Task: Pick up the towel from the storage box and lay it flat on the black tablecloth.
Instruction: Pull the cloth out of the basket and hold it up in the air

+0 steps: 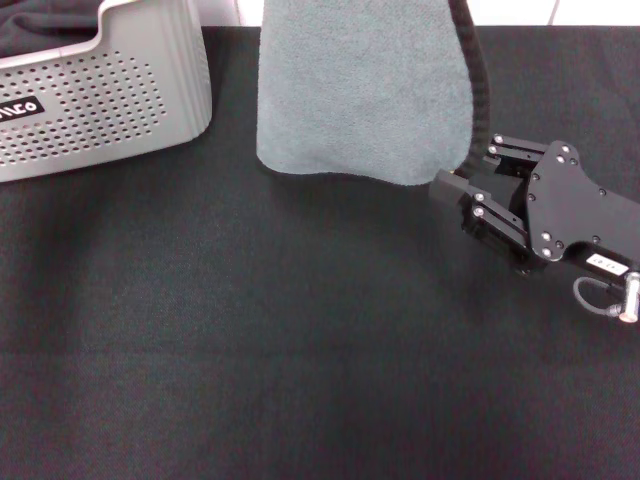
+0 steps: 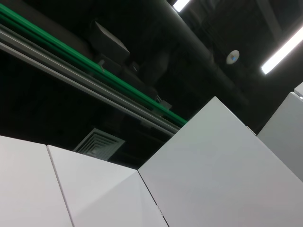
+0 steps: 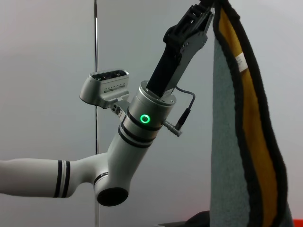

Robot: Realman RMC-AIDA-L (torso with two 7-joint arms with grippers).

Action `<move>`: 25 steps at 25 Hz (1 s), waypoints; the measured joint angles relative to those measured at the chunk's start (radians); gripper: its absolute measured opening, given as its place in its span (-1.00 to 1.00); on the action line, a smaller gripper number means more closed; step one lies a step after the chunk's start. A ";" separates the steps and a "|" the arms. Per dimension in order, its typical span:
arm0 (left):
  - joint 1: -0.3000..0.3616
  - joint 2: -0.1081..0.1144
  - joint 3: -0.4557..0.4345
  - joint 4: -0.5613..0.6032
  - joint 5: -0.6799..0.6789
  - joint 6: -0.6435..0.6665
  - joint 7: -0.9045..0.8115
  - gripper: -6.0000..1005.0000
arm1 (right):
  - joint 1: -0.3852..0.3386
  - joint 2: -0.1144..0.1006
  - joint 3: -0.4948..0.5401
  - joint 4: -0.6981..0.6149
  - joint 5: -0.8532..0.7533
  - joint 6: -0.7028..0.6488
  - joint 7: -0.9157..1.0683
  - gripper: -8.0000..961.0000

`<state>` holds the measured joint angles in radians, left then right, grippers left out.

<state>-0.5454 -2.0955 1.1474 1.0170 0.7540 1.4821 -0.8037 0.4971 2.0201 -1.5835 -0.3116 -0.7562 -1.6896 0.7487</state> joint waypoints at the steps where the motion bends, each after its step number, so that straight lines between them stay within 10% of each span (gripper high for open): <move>1: 0.000 0.000 0.000 0.000 0.000 0.000 0.000 -0.96 | -0.001 0.000 0.001 0.000 0.000 0.000 0.001 -0.32; 25: 0.057 0.000 0.003 -0.001 -0.010 0.018 -0.010 -0.96 | -0.013 -0.011 0.009 -0.028 0.009 -0.009 0.023 -0.92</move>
<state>-0.4879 -2.0955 1.1503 1.0161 0.7436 1.4999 -0.8140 0.4844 2.0087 -1.5747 -0.3399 -0.7468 -1.6986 0.7719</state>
